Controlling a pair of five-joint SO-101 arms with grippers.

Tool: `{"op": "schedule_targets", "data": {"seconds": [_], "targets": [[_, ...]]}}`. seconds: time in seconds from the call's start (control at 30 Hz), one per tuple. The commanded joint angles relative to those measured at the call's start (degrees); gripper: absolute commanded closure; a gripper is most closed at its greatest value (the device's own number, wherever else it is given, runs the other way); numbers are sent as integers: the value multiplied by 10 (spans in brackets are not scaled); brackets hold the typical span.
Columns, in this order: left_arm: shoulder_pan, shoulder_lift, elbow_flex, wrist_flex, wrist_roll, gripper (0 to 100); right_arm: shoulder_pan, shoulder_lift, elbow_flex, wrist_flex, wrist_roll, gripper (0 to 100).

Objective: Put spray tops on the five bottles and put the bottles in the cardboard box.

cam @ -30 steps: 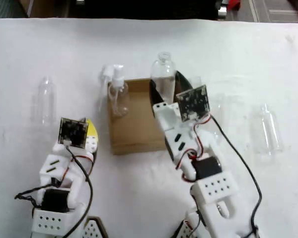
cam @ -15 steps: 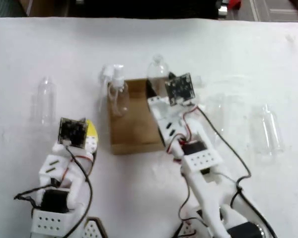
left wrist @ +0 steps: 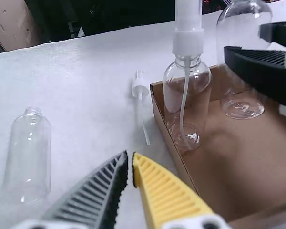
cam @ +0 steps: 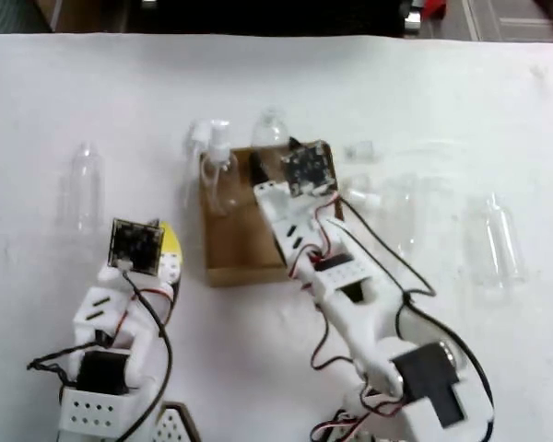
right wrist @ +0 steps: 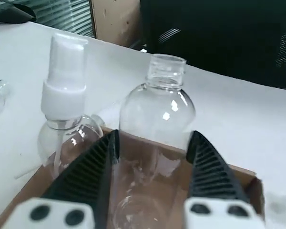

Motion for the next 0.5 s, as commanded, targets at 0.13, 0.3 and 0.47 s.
{"op": "schedule_targets", "data": {"seconds": [0.13,0.3,0.47], "targets": [[-1,-2,-29,5,-5,976,-22,49,-64,-18,-2,909],[-1,-2,-29,5,-4,976,-22,56,-64,-18,-2,908],[-1,-2,-29,5,-4,976,-22,58,-65,-18,-2,906]]}}
